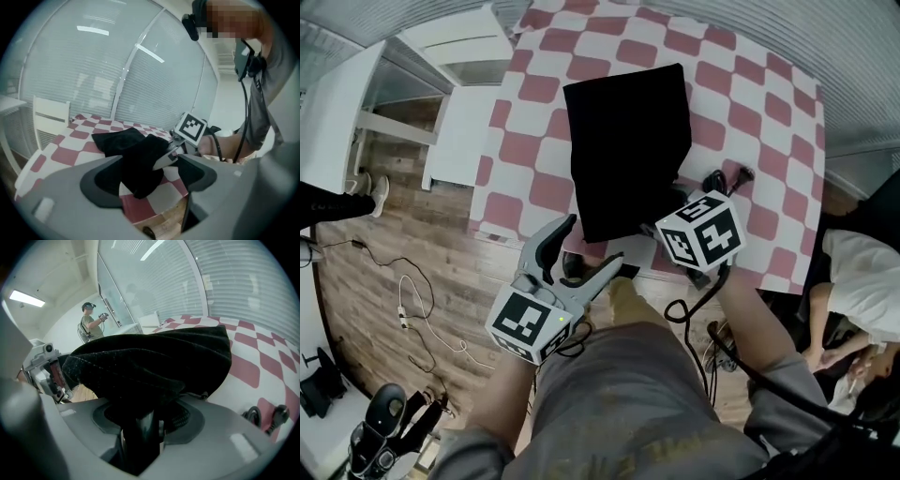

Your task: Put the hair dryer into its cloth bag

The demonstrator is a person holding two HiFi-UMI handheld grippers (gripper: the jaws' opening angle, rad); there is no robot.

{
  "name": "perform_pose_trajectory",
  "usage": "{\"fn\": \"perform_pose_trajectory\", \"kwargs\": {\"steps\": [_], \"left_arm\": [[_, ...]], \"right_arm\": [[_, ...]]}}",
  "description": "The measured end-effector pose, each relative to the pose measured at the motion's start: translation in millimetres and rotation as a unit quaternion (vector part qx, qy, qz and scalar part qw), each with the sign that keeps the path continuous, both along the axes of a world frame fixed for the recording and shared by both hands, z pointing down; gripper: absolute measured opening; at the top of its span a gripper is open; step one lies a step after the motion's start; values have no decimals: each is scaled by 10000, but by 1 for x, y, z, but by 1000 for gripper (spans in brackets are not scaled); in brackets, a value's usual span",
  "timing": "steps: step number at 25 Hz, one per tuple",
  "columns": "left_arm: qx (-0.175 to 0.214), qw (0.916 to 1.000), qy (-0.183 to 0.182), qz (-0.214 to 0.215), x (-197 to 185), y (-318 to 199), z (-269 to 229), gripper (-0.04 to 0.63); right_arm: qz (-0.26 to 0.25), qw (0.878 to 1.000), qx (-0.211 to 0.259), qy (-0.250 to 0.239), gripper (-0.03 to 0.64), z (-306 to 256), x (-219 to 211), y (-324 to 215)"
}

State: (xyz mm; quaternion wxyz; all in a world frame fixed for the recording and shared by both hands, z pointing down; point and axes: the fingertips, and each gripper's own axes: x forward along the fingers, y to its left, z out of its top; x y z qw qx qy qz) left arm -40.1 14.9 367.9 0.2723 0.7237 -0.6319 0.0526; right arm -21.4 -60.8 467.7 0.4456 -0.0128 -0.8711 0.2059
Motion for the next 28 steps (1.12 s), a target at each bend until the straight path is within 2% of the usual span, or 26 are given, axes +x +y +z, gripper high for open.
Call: {"fn": "perform_pose_trajectory", "kwargs": {"steps": [4,6,7,8,9,10,13,16,18,20,23,26,28], "left_arm": [[-184,9979,-600,-147,-3,-11,25,353],[-340,9966,-709,-240,-10,-14,35,346],[-373,9964,-679,-343,-15,-15,37,303],[-361,9961,-651,-467,-20,-16,37,210],[-324,9958,-645,-570,-26,-16,35,72],[-289,9956,-646,-616,-29,-17,33,6],[-216,9963,-617,-562,-32,-24,26,6],[-144,9962,-630,-581,-34,-26,18,6],[-136,9961,-643,-581,-35,-25,13,5],[-146,9960,-713,-511,-34,-26,9,6],[-104,9958,-832,-354,-32,-25,3,5],[-4,9954,-923,-238,-29,-22,-6,5],[144,9934,-1130,-101,-26,-22,-15,5]], "right_arm": [[-43,10000,14,-37,229,-2,-2,0],[-127,9999,-9,-64,233,-2,-2,1],[-191,9998,-20,-82,236,-2,-2,2],[-269,9996,-23,-106,242,-2,-2,3],[-354,9993,-18,-137,247,-2,-1,4],[-443,9989,-7,-170,254,-2,-1,6],[-708,9972,133,-214,307,-4,5,10],[-787,9954,516,-158,324,-3,19,16],[-643,9945,812,-152,306,-2,22,15],[-437,9940,984,-174,243,-1,20,10],[-37,9951,908,-392,221,-5,16,4],[508,9948,555,-689,215,-20,19,-4],[814,9933,294,-766,215,-29,21,-8]]}}
